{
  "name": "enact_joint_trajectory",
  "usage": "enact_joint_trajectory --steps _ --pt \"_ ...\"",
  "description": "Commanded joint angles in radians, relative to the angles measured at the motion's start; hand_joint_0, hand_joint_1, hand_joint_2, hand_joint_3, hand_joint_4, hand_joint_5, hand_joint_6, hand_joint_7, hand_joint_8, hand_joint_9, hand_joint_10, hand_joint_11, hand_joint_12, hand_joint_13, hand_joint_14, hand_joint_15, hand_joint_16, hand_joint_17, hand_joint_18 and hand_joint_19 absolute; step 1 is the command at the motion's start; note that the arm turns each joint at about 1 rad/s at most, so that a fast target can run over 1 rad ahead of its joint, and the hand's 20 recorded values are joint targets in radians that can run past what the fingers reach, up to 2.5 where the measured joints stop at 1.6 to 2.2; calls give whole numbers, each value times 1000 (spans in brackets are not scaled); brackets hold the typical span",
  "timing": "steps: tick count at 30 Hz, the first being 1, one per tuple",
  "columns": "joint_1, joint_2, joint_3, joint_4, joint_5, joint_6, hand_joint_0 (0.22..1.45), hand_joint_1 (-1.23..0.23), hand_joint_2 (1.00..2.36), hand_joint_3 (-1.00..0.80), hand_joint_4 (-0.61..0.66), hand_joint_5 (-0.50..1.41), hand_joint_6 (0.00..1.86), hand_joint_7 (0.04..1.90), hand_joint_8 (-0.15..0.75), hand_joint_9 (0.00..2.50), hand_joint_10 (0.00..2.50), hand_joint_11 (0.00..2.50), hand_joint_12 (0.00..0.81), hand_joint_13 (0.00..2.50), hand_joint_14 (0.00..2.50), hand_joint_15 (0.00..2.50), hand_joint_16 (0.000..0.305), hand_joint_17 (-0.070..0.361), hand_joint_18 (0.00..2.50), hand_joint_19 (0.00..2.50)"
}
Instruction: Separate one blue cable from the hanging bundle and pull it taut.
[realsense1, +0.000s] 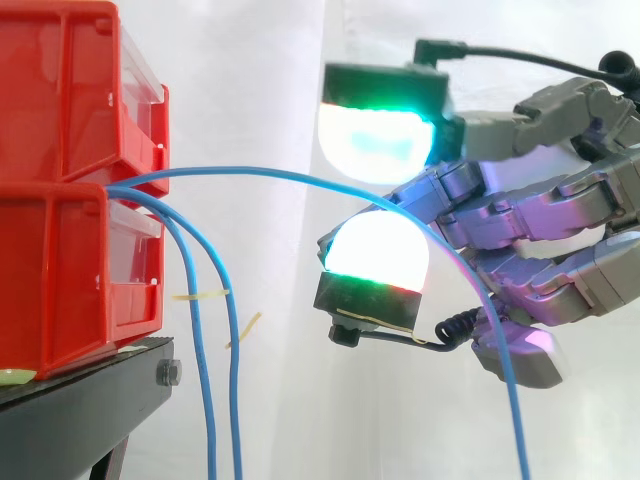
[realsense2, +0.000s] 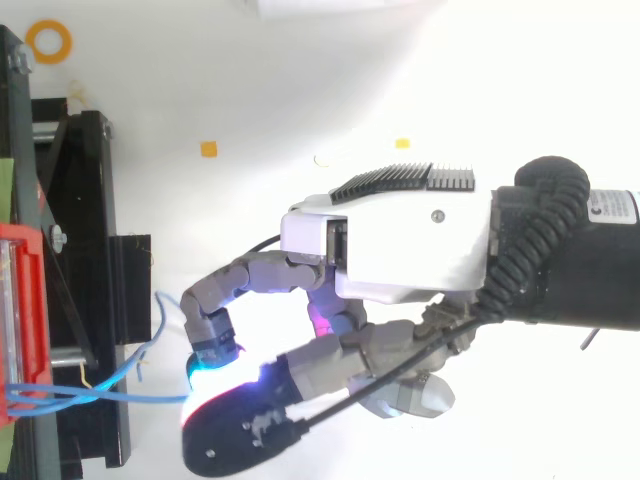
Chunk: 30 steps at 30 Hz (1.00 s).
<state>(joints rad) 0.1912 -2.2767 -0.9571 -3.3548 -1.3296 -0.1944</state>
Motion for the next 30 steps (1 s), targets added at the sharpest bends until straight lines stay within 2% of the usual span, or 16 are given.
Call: enact_joint_trajectory --steps 1,7,21,30 --pt "1 -1 0 0 1 0 715 -597 1009 -397 101 154 501 1325 118 2378 37 963 304 1660 25 1018 42 95 1044 892" --pt "1 0 0 0 1 0 749 -678 1017 -273 78 155 502 1322 146 2368 38 987 314 1652 25 1024 42 95 1033 903" --pt "1 0 0 0 0 -2 760 -712 1019 -175 65 157 502 1319 202 2346 38 1038 323 1632 24 1029 41 92 1038 923" --pt "1 0 0 -25 1 -53 758 -712 1019 -172 55 157 502 1329 203 2333 37 1028 325 1636 26 1031 41 92 1039 919"
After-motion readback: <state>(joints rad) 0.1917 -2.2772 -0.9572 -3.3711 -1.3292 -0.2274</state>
